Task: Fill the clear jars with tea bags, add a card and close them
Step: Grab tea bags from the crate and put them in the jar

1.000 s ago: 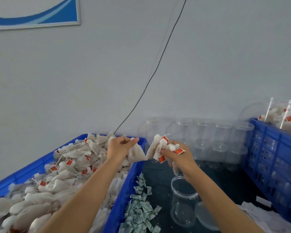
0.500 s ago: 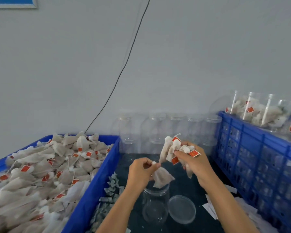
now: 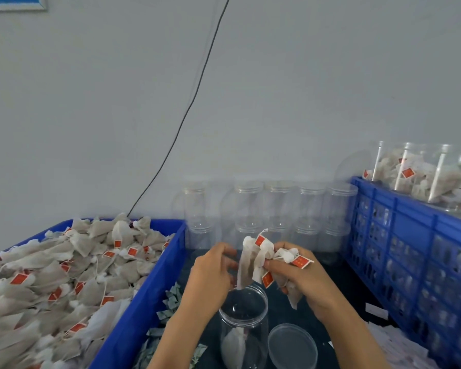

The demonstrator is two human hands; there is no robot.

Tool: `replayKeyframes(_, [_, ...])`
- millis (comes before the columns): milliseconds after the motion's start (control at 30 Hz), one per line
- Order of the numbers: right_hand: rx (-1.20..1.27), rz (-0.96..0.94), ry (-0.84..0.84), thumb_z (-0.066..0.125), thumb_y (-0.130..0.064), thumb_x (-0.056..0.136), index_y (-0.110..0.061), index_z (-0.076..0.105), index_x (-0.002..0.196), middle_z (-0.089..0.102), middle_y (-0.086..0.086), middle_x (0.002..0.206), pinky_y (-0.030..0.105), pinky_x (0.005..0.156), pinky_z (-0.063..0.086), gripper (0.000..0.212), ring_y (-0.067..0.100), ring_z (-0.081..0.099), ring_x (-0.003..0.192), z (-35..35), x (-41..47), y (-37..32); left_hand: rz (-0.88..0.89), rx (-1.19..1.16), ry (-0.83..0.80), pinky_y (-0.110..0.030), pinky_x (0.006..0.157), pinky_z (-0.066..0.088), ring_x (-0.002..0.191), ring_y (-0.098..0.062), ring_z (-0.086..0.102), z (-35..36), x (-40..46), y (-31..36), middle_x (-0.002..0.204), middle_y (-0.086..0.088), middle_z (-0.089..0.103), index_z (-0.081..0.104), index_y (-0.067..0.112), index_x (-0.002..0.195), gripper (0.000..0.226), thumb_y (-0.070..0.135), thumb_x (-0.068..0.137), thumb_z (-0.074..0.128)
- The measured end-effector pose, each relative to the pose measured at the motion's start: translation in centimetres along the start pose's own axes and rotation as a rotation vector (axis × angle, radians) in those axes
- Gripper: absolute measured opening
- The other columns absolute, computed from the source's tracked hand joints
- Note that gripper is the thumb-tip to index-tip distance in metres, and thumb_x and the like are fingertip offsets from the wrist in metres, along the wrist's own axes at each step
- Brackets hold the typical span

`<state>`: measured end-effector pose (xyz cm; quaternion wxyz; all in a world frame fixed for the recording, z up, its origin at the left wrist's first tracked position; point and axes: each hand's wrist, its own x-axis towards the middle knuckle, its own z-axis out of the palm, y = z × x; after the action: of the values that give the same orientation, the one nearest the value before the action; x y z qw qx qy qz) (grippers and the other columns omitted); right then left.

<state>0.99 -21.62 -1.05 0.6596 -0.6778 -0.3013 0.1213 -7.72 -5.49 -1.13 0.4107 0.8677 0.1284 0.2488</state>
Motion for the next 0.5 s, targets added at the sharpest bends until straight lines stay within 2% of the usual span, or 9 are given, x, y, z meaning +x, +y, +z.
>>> replayKeyframes(67, [0.008, -0.013, -0.024, 0.074, -0.019, 0.081, -0.018, 0.071, 0.084, 0.069, 0.001, 0.07, 0.021, 0.054, 0.046, 0.004, 0.005, 0.061, 0.059, 0.1, -0.1, 0.3, -0.013, -0.152, 0.04, -0.036, 0.077, 0.06, 0.079, -0.017, 0.07, 0.2, 0.1, 0.4, 0.098, -0.003, 0.07, 0.058, 0.013, 0.11, 0.017, 0.018, 0.102, 0.044])
replayKeyframes(133, [0.011, -0.013, -0.035, 0.074, -0.017, 0.081, -0.02, 0.072, 0.081, 0.07, 0.002, 0.072, 0.02, 0.053, 0.046, 0.004, 0.007, 0.062, 0.06, 0.2, -0.1, 0.6, 0.007, -0.195, 0.01, -0.032, 0.083, 0.058, 0.086, -0.011, 0.067, 0.7, 0.3, 0.4, 0.098, 0.005, 0.069, 0.063, 0.023, 0.105, 0.019, 0.034, 0.098, 0.049])
replayKeyframes(200, [0.028, 0.011, -0.053, 0.075, -0.018, 0.08, -0.02, 0.072, 0.082, 0.07, 0.005, 0.073, 0.021, 0.053, 0.046, 0.005, 0.01, 0.061, 0.061, 0.2, 0.0, 0.9, 0.035, -0.106, 0.023, -0.026, 0.085, 0.055, 0.087, -0.005, 0.065, 1.2, 0.4, -0.1, 0.092, 0.014, 0.068, 0.062, 0.035, 0.092, 0.004, 0.039, 0.09, 0.06])
replayKeyframes(300, [0.07, 0.045, -0.03, 0.076, -0.018, 0.079, -0.017, 0.071, 0.081, 0.067, 0.009, 0.072, 0.024, 0.05, 0.044, 0.005, 0.015, 0.056, 0.059, -0.1, 0.3, 1.1, 0.015, -0.01, 0.112, -0.028, 0.082, 0.056, 0.083, -0.004, 0.065, 1.6, 0.6, -0.9, 0.087, 0.014, 0.069, 0.065, 0.033, 0.091, 0.01, 0.04, 0.085, 0.069])
replayKeyframes(400, [0.073, 0.084, 0.037, 0.077, -0.022, 0.079, -0.013, 0.069, 0.082, 0.067, 0.01, 0.074, 0.027, 0.051, 0.044, 0.012, 0.017, 0.056, 0.063, -0.4, 0.6, 1.5, 0.019, 0.073, 0.055, -0.029, 0.081, 0.056, 0.081, -0.004, 0.066, 1.6, 0.3, -1.2, 0.087, 0.013, 0.07, 0.064, 0.031, 0.097, 0.021, 0.043, 0.082, 0.072])
replayKeyframes(500, [0.046, 0.117, 0.06, 0.078, -0.025, 0.077, -0.011, 0.068, 0.085, 0.069, 0.006, 0.074, 0.027, 0.052, 0.046, 0.019, 0.013, 0.058, 0.063, -0.5, 0.5, 1.7, 0.048, 0.248, -0.039, -0.022, 0.076, 0.053, 0.077, -0.004, 0.064, 1.5, 0.2, -1.2, 0.083, 0.014, 0.068, 0.063, 0.032, 0.092, 0.019, 0.048, 0.083, 0.068])
